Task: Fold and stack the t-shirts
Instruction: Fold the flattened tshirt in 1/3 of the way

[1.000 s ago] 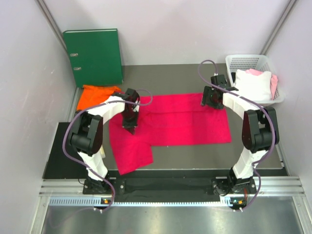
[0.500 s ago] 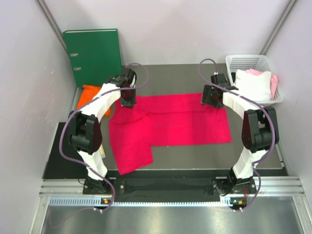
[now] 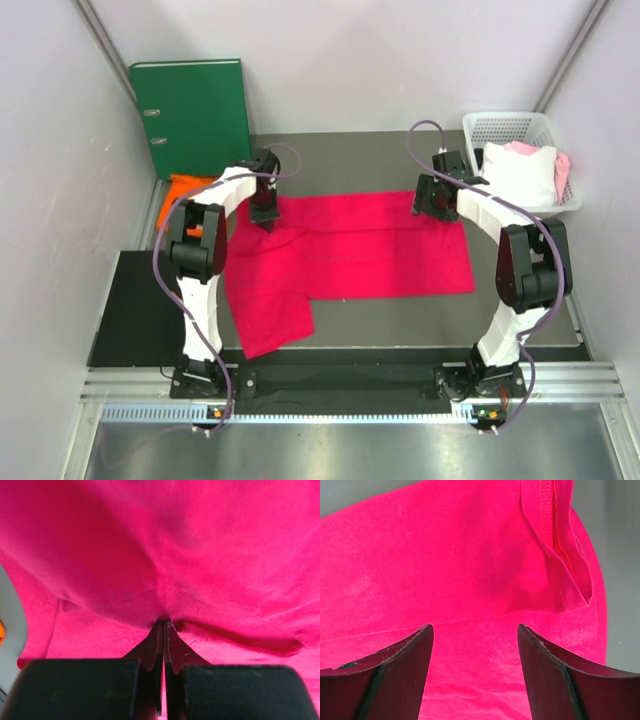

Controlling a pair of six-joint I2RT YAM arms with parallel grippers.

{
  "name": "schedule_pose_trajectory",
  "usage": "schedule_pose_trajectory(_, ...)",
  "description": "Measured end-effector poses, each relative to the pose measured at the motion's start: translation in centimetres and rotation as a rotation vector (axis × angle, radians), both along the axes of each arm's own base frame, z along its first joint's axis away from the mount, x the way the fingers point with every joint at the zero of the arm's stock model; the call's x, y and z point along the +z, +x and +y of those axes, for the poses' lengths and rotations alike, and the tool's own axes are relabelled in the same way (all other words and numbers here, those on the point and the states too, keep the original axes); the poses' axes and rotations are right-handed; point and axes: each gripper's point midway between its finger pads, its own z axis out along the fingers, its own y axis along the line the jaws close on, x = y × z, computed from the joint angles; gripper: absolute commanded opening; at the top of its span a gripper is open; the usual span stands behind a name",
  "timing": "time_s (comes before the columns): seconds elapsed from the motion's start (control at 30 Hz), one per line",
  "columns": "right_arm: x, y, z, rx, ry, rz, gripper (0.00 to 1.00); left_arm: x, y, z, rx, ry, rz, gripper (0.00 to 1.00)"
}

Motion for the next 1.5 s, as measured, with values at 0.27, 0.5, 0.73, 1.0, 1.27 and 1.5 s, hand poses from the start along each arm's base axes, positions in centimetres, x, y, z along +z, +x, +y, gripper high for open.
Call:
schedule_pose_trajectory(0.27, 0.0, 0.0, 0.0, 0.0, -0.001, 0.0, 0.68, 0.1, 0.3, -0.9, -0.007, -0.058, -0.006, 0.0)
schedule_pose_trajectory(0.5, -0.5, -0.1, 0.1, 0.004, 0.004, 0.012, 0.68, 0.3, -2.9, -0.6, -0.018, -0.076, 0.025, 0.0)
schedule_pose_trajectory(0.73, -1.8, -0.2, 0.2, 0.009, 0.004, 0.046, 0.68, -0.1, -6.1, -1.4, -0.052, -0.138, 0.081, 0.0)
schedule_pose_trajectory(1.0, -1.9, -0.1, 0.4, 0.012, 0.009, 0.047, 0.68, 0.0, -8.4, -5.2, -0.194, -0.21, 0.116, 0.0)
schedule_pose_trajectory(1.27, -1.7, 0.2, -0.1, -0.009, 0.017, 0.041, 0.69, 0.1, -10.0, -7.9, -0.303, -0.204, 0.125, 0.0)
schedule_pose_trajectory(1.5, -1.0, -0.7, -4.0, -0.126, 0.059, 0.03, 0.72, 2.9, -8.1, -4.9, -0.217, -0.164, 0.025, 0.54)
